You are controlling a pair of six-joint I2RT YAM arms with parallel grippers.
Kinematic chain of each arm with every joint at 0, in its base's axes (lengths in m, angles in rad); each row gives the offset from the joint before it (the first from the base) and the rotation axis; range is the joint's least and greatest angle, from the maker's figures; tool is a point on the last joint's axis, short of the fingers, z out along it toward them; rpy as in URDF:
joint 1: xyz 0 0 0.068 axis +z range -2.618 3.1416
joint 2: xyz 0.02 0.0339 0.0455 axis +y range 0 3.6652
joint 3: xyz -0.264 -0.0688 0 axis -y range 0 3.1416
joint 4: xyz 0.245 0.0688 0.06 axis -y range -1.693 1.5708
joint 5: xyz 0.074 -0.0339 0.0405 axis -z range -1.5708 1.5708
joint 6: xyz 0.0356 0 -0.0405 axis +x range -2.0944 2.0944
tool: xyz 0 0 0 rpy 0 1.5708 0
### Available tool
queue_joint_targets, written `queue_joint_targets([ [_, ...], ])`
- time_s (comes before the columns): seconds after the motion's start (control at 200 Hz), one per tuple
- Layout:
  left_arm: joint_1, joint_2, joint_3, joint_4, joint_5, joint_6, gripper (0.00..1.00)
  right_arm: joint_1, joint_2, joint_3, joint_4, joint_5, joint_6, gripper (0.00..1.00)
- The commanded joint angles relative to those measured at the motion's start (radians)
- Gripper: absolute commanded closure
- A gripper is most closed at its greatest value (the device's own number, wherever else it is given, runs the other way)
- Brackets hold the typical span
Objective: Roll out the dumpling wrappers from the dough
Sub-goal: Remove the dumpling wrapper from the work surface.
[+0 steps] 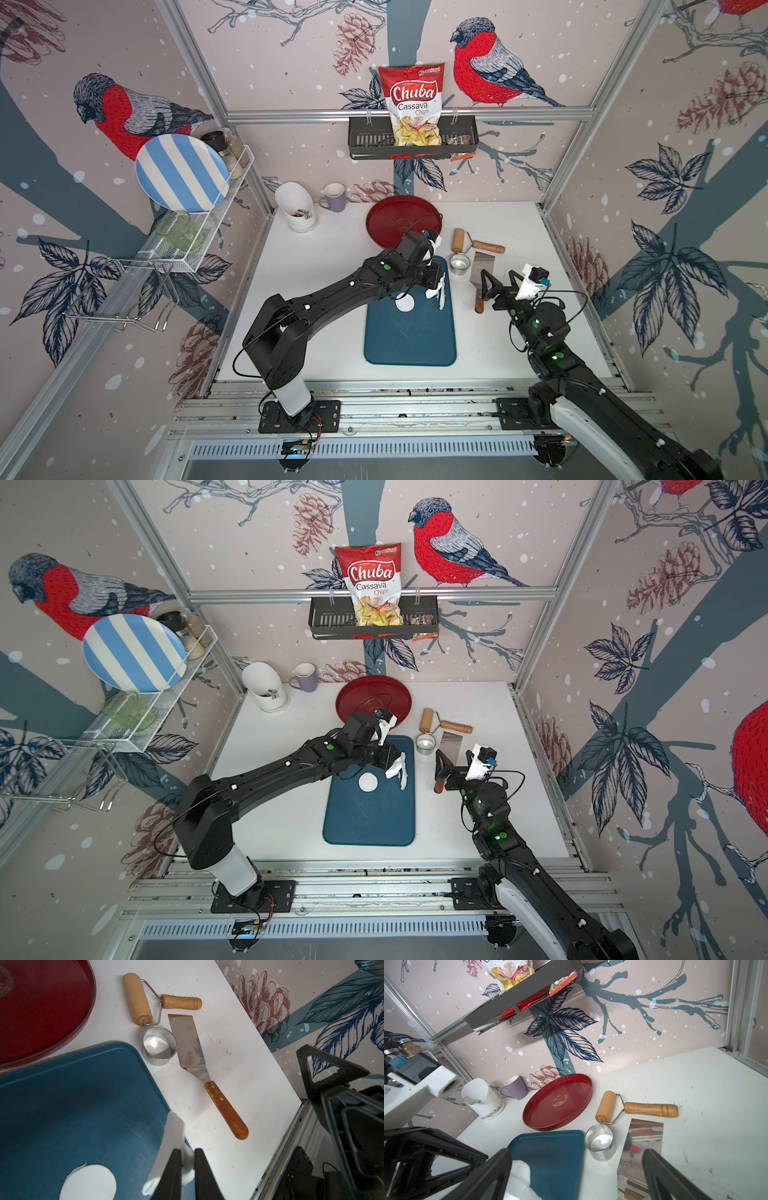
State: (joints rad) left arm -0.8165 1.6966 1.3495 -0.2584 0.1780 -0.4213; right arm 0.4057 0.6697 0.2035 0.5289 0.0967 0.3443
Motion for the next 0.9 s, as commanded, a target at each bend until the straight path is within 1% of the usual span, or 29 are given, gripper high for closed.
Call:
queue_joint_targets([
  [0.0,0.01,0.018,0.027,-0.017,-0.031,0.003,0.83,-0.001,-0.004,-0.002,0.039,0.013,0.011,0.0],
  [0.17,0.035,0.053,0.05,-0.001,-0.035,0.003,0.83,-0.002,-0.008,-0.003,0.039,0.013,0.012,0.0],
  [0.345,0.06,0.113,0.071,0.044,0.004,0.013,0.83,-0.001,-0.009,-0.004,0.038,0.012,0.012,0.0],
  [0.605,0.065,0.247,0.173,0.039,0.021,0.034,0.83,-0.003,-0.014,-0.004,0.035,0.011,0.012,0.0],
  [0.74,0.072,0.295,0.185,0.034,-0.008,0.03,0.75,-0.004,-0.012,-0.004,0.036,0.01,0.014,0.0],
  [0.895,0.08,0.312,0.18,0.045,0.004,0.026,0.68,-0.004,-0.012,-0.003,0.035,0.007,0.014,0.0],
])
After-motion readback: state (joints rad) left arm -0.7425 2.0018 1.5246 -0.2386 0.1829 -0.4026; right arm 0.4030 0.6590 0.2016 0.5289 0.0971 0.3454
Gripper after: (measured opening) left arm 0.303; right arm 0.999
